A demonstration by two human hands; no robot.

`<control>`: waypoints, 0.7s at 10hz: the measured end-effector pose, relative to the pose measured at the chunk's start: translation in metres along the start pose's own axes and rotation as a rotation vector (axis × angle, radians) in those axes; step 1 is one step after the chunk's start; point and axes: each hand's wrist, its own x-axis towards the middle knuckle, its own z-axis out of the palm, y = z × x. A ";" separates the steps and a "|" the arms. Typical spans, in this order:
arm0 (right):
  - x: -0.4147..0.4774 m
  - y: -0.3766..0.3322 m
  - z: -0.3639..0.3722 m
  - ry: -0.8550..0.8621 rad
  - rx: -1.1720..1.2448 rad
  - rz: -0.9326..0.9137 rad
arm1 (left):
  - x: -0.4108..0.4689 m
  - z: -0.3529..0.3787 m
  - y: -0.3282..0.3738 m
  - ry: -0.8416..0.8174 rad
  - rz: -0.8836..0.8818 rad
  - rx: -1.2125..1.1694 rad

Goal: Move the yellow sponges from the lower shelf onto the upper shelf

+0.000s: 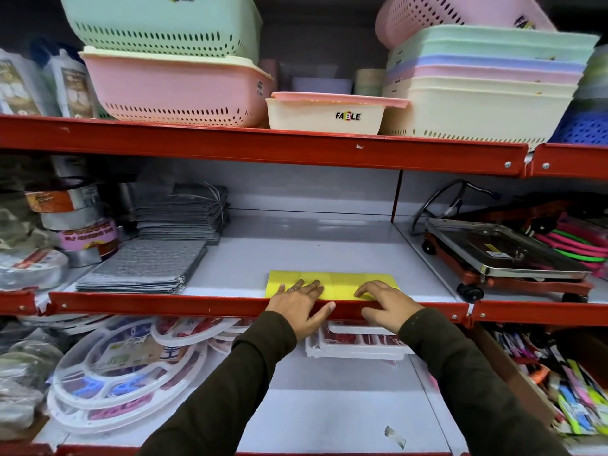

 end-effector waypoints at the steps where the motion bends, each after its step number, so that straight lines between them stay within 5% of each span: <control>1: -0.002 0.000 -0.003 -0.001 0.024 0.012 | -0.001 -0.001 -0.001 -0.003 0.016 -0.007; 3: -0.017 -0.010 -0.010 0.166 0.025 -0.093 | -0.006 -0.004 -0.003 0.177 0.061 -0.031; 6: -0.041 -0.074 -0.084 0.858 -0.031 -0.344 | -0.009 -0.081 0.010 0.838 0.282 0.016; 7: -0.042 -0.086 -0.109 0.981 -0.065 -0.366 | -0.010 -0.113 0.013 0.921 0.314 0.021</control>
